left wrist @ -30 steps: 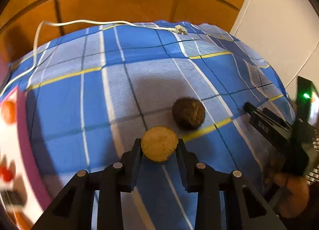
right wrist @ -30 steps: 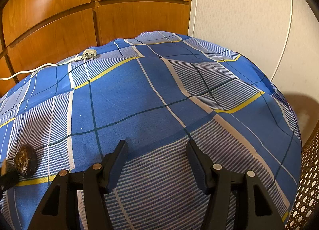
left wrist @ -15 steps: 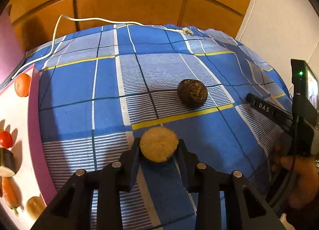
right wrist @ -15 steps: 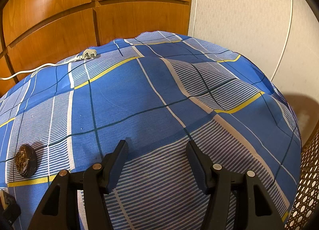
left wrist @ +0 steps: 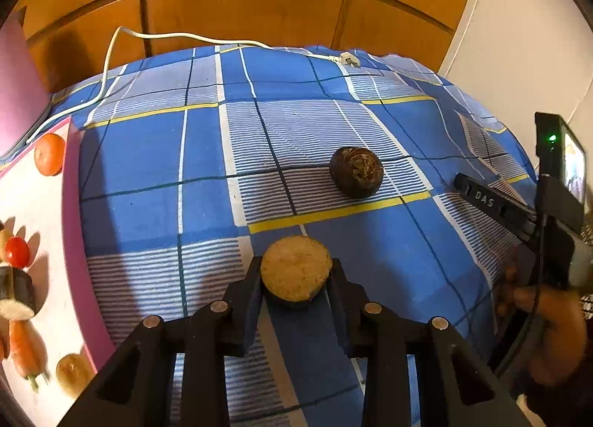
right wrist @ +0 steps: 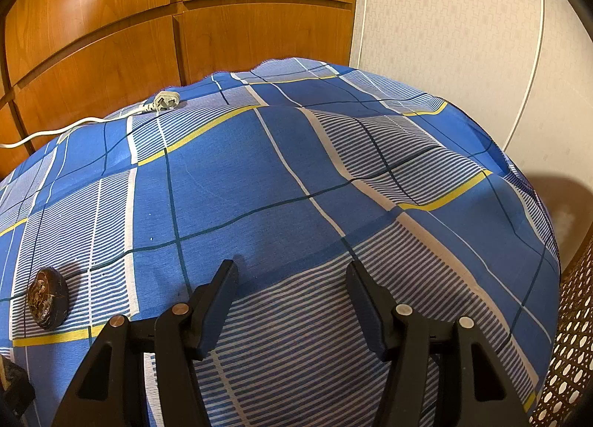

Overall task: Organize fruits
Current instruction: 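Lift the slice with the left gripper and carry it over the tray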

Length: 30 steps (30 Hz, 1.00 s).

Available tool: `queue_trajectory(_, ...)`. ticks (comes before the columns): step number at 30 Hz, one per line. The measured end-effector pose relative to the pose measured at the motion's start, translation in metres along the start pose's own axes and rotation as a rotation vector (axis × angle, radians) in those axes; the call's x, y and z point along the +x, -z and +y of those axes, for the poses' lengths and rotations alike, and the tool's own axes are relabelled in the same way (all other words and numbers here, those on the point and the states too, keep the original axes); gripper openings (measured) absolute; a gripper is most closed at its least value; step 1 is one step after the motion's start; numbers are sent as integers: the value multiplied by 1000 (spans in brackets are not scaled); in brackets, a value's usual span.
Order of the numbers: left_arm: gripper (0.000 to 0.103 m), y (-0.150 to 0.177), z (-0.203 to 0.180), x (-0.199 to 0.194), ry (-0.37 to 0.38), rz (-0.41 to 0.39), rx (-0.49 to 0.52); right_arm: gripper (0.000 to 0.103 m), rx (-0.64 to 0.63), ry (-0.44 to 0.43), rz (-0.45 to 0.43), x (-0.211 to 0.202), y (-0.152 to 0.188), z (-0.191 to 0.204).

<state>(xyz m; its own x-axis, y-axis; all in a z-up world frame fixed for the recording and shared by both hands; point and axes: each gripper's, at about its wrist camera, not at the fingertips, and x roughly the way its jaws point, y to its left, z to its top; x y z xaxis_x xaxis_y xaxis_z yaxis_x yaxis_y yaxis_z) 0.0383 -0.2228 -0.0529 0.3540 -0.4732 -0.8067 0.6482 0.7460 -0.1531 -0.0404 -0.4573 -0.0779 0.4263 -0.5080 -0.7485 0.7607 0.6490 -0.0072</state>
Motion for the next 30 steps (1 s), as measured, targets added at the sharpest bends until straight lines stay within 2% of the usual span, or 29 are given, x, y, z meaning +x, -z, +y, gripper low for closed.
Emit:
queue_trajectory(10,33,-4,6,-44,-10,-85,-47,61,1,0,0,0,0,0)
queue_trajectory(22,33,1,58,-104,-175,-217,-211,61,1,2,0,0,0,0)
queue_trajectory(30,34,24,103,-124,-266,-220,-340,61,2,1,0,0,0,0)
